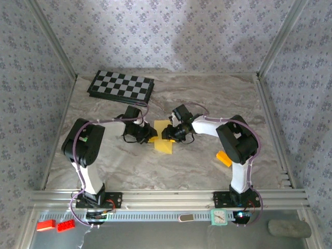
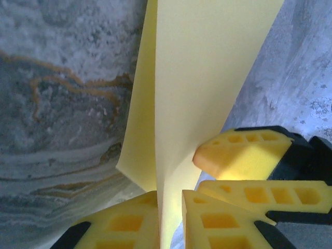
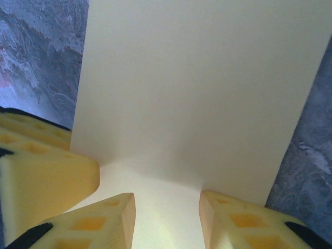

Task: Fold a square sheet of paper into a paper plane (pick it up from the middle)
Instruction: Third fold the triangle at the center of the table.

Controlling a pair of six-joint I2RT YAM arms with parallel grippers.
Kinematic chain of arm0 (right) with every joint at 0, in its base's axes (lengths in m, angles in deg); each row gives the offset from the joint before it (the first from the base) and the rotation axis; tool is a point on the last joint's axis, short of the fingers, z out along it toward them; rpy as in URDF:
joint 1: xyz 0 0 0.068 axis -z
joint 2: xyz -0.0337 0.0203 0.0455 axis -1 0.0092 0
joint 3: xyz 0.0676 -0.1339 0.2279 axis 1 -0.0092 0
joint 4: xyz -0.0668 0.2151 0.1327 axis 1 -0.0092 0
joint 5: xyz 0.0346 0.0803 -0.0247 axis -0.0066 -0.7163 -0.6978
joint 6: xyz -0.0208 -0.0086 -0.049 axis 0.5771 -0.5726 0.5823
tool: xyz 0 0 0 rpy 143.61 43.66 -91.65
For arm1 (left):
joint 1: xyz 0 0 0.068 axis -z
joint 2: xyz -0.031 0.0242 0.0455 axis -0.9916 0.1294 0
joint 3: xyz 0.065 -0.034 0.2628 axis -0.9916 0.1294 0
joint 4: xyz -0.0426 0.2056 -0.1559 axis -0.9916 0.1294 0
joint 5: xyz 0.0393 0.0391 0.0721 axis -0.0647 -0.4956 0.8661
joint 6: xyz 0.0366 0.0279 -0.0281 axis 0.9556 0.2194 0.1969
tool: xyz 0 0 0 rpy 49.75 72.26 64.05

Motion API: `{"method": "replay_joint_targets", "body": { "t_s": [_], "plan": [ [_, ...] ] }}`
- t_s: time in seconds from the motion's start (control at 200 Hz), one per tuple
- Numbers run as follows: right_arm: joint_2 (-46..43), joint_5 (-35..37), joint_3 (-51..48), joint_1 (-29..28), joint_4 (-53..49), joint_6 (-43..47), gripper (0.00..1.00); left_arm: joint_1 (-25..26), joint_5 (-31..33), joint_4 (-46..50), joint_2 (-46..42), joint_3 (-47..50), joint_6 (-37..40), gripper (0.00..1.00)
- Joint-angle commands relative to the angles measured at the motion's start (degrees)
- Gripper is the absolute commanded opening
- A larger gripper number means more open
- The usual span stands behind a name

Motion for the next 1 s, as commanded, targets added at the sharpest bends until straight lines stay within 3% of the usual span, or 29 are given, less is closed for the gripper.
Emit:
{"method": "replay_joint_targets", "body": {
  "t_s": [0.0, 0.195, 0.405, 0.78, 0.995],
  "plan": [
    [1.37, 0.32, -1.25, 0.06, -3.29, 0.21, 0.37, -0.78, 0.69, 1.73, 1.75, -1.85, 1.65, 0.17],
    [1.17, 1.0, -1.3, 0.16, -3.88, 0.76, 0.35, -1.13, 0.58, 2.11, 2.83, -2.95, 1.87, 0.15],
    [-1.68, 2.15, -0.95, 0.42, -2.75, 3.89, 0.37, -1.31, 0.66, 2.35, 3.05, -2.85, -0.18, 0.04],
    [-16.41, 16.36, -6.13, -2.26, 2.87, 16.19, 0.68, -1.13, 2.84, 3.0, 0.02, -2.71, -7.71, 0.0],
    [-21.91, 22.08, -11.6, -6.94, 9.55, 27.49, 0.77, -0.96, 3.87, 3.49, -0.3, -2.63, -10.57, 0.0]
  ]
}}
